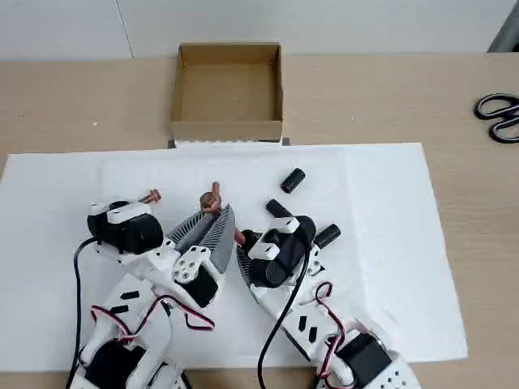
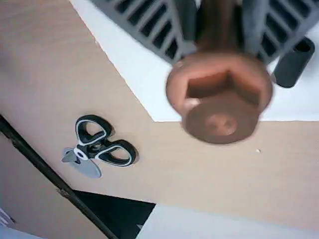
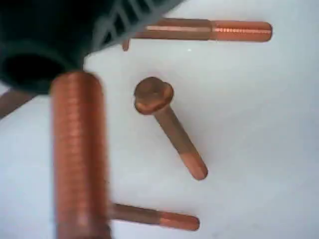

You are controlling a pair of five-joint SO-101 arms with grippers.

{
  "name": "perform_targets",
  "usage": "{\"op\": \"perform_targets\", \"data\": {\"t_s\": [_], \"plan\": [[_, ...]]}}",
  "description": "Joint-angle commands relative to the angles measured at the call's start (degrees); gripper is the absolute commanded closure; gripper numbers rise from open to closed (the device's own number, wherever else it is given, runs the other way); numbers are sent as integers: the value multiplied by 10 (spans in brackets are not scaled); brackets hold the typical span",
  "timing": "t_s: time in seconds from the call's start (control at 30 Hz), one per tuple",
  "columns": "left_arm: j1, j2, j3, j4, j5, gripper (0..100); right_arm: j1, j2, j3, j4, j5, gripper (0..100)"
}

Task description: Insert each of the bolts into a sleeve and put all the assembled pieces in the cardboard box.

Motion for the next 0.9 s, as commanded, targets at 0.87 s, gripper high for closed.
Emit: {"op": "perform_targets", "data": {"t_s": [0.87], "plan": [[0, -8, -3, -18, -1, 995, -31, -6, -42, -11, -1, 996]]}}
